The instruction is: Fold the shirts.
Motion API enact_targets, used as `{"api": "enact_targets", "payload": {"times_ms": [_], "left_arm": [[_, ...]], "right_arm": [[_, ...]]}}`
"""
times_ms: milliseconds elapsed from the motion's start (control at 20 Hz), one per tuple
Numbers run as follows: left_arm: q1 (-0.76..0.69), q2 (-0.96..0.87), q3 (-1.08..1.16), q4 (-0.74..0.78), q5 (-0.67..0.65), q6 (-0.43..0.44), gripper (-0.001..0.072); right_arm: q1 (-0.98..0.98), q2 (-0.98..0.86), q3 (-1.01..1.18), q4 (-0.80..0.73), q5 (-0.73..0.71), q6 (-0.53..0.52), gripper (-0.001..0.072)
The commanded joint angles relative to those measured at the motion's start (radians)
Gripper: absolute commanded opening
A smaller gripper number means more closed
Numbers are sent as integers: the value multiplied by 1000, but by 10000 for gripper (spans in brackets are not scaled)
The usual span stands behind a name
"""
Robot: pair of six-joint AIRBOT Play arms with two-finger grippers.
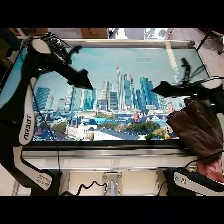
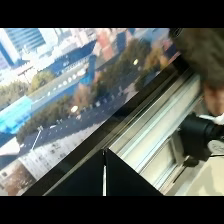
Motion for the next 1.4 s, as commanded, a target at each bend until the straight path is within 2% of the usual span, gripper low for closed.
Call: {"api": "enact_targets", "payload": {"times_ms": [0, 150, 250, 450, 550, 1350], "left_arm": [[-168, 0, -53, 339, -8, -50, 13], [-235, 0, -56, 565, -30, -106, 14], [-245, 0, -56, 629, -48, -110, 14], [-245, 0, -56, 653, -67, -119, 14], [-245, 0, -56, 652, -73, -153, 14], [-245, 0, -56, 653, -64, -153, 13]], "right_arm": [[227, -73, 1, -139, -126, 92, 26], [245, -187, 1, -134, 6, 94, 26], [241, -224, 1, -139, 28, 93, 26], [242, -225, 2, -140, -25, 93, 26], [242, -225, 2, -141, -29, 92, 26], [243, -225, 2, -141, -3, 93, 26]]}}
